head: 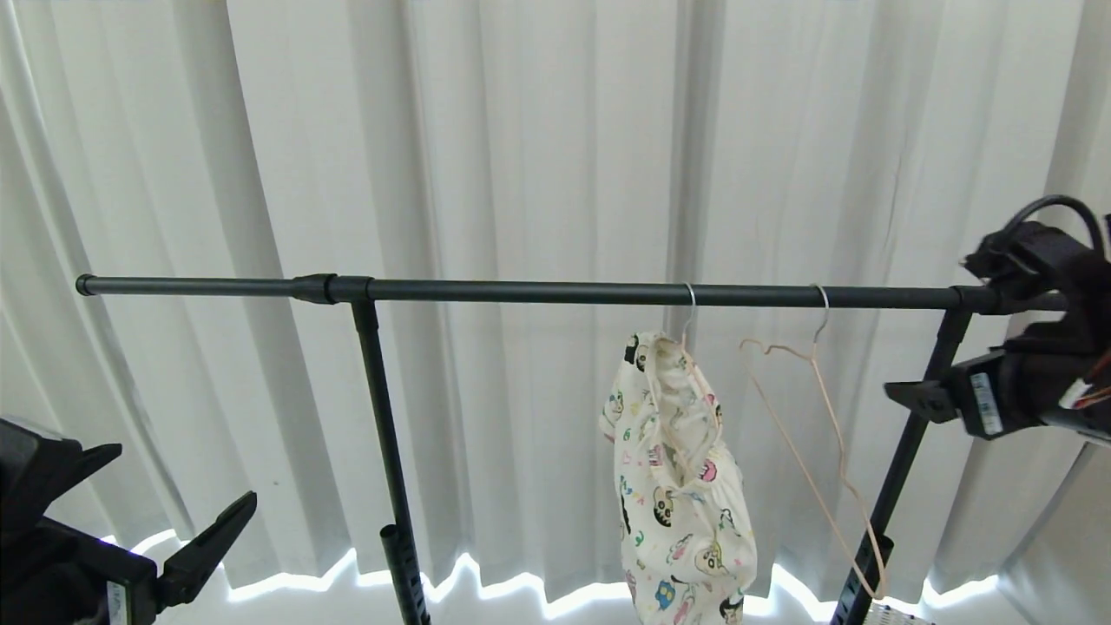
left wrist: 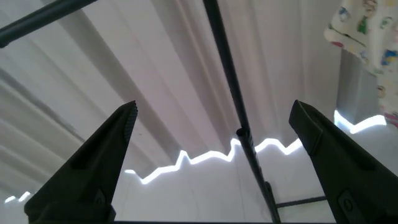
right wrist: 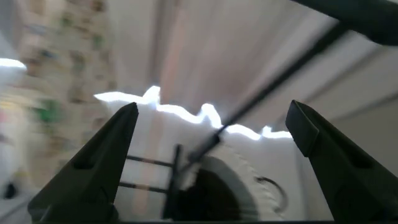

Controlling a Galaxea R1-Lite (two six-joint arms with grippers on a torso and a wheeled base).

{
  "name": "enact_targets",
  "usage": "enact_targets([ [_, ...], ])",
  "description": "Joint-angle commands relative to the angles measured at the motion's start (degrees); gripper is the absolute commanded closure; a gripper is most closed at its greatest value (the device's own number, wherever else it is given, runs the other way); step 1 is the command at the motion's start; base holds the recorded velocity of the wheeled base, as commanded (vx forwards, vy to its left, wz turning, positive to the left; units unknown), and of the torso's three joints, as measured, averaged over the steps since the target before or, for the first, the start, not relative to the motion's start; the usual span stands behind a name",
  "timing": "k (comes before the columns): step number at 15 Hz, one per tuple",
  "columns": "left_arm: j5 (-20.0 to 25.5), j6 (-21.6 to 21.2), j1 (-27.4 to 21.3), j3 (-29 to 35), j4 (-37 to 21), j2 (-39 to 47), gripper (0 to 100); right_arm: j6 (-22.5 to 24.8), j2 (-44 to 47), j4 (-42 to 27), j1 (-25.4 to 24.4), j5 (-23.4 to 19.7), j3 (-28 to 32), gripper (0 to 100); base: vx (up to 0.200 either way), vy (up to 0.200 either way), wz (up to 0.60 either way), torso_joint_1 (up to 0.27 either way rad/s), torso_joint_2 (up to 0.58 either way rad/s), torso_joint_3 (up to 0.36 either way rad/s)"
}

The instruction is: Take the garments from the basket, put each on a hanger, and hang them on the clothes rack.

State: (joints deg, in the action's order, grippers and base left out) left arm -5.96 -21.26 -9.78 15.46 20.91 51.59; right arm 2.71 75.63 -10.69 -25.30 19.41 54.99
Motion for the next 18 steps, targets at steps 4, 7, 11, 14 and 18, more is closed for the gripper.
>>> enact_targets([
  [4, 0.07, 0.17, 8.02, 1.15, 0.01, 0.44, 0, 5.29, -13.67, -0.47, 15.98, -4.20, -8.32, 0, -0.200, 0.000, 0.00, 0.004, 0.00, 0.004],
  [7, 0.07, 0.25, 9.69, 1.33, 0.01, 0.09, 0, 5.47, -15.51, -0.47, 16.24, -4.03, -10.17, 0, -0.200, 0.000, 0.00, -0.004, 0.00, 0.001],
  [11, 0.07, 0.25, 12.50, 2.12, 0.01, -0.09, 0, 5.47, -16.30, -0.38, 16.59, -3.06, -10.69, 0, -0.200, 0.000, 0.00, 0.000, 0.00, 0.000],
  [14, 0.07, -0.01, 12.50, 1.94, 0.01, -0.97, 0, 5.47, -17.62, -0.38, 16.86, -2.80, -11.75, 0, -0.200, 0.000, 0.00, 0.002, 0.00, 0.006],
  [18, 0.42, 0.08, 12.06, 1.07, 0.01, -2.46, 0, 6.79, -19.29, 4.45, 16.86, -2.80, -15.97, 0, -0.150, 0.000, 0.00, 0.002, 0.00, 0.001],
])
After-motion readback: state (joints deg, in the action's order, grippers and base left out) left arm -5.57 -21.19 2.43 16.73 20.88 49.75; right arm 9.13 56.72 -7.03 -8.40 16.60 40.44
